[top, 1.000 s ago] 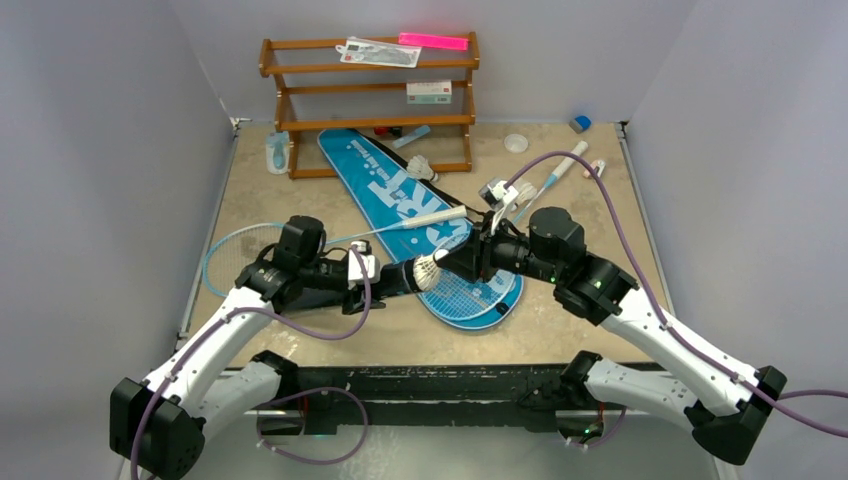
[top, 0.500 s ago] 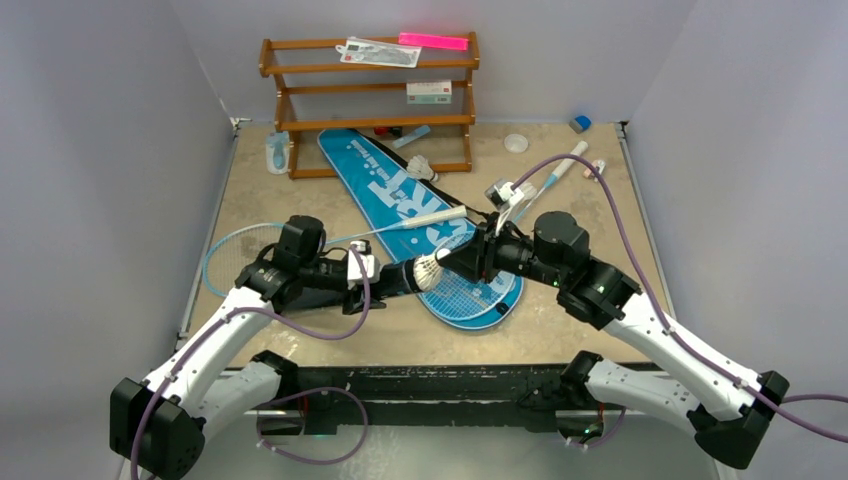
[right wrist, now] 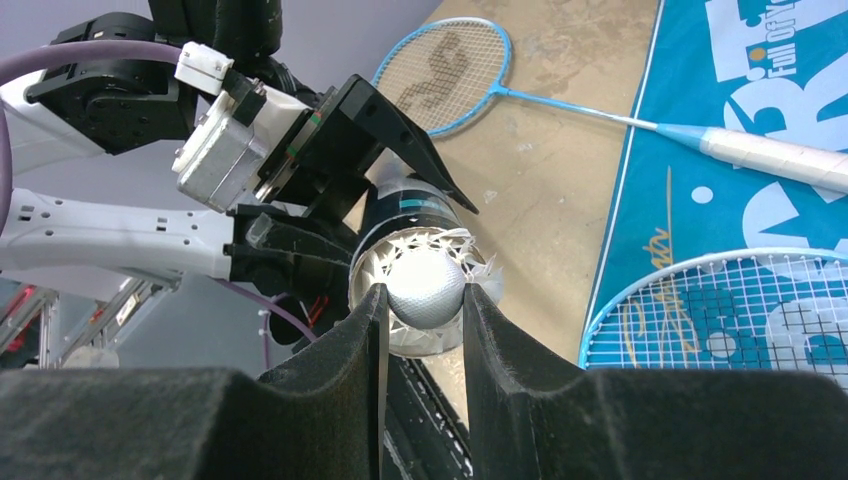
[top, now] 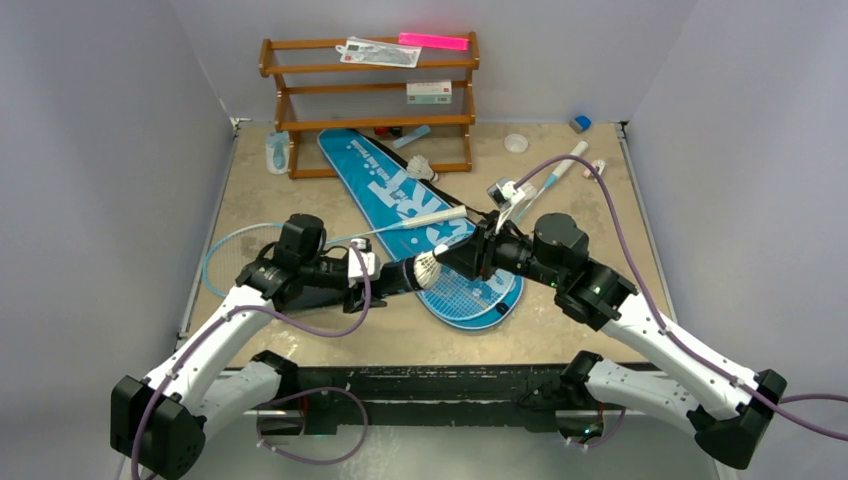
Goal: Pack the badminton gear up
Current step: Place the shuttlecock at the shuttle tube.
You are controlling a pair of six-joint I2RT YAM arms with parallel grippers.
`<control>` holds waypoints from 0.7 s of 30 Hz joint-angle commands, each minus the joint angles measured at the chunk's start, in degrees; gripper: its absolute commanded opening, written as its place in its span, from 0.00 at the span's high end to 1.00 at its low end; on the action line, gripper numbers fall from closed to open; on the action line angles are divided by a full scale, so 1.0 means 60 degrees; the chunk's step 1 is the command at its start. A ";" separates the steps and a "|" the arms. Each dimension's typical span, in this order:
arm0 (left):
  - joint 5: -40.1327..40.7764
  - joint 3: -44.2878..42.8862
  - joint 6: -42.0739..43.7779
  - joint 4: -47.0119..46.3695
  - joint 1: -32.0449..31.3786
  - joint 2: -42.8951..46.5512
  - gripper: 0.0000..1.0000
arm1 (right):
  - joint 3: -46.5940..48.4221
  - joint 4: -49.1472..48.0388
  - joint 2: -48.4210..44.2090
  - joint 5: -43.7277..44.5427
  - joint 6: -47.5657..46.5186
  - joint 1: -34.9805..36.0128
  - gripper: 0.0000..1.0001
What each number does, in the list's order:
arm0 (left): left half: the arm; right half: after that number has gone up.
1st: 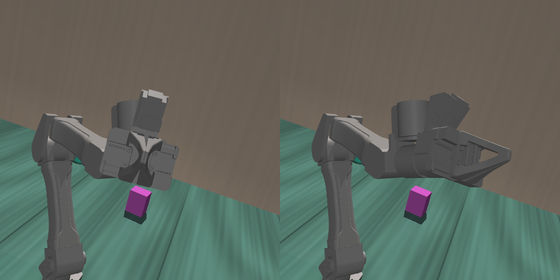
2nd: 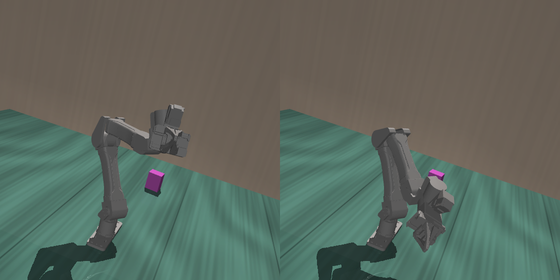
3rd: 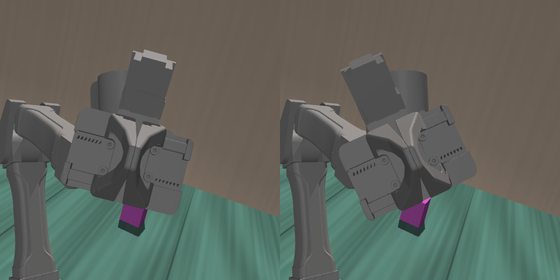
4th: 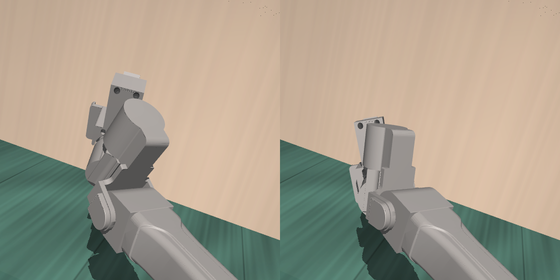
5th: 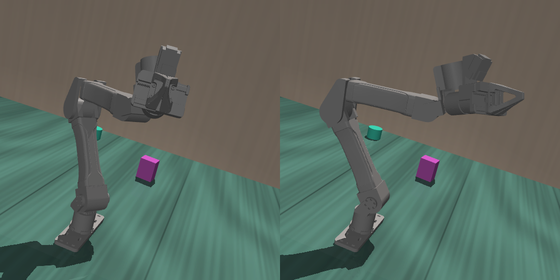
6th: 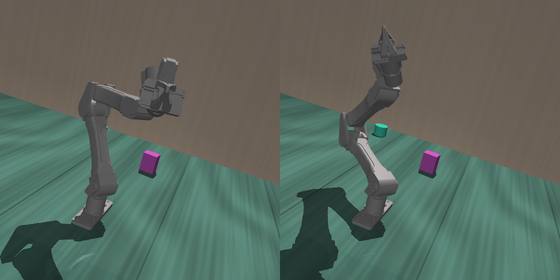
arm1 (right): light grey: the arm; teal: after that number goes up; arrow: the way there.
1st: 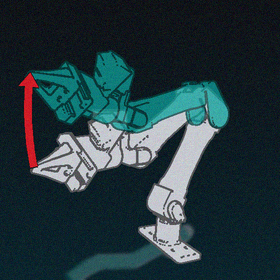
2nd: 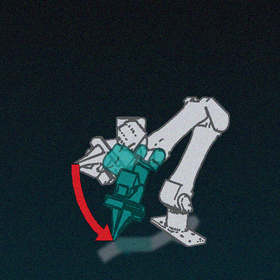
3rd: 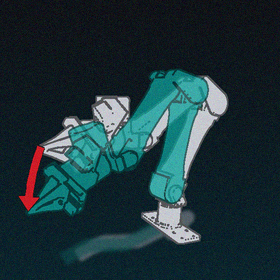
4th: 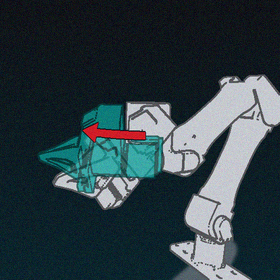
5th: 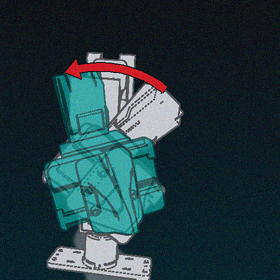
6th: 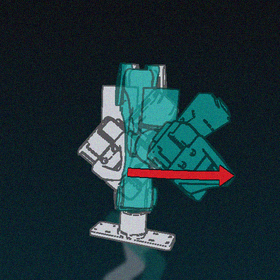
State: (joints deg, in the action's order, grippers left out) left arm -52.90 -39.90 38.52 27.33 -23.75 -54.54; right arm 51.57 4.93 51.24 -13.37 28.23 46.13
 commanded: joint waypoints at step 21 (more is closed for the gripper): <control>-0.0573 -0.0279 -0.0927 -0.0593 0.0003 -0.0035 0.78 | -0.0728 -0.1169 -0.0194 -0.0299 0.0406 0.0002 0.84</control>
State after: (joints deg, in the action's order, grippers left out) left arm -52.07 -39.97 35.44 25.91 -23.75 -54.74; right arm 47.33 -1.21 50.17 -13.02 30.06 46.06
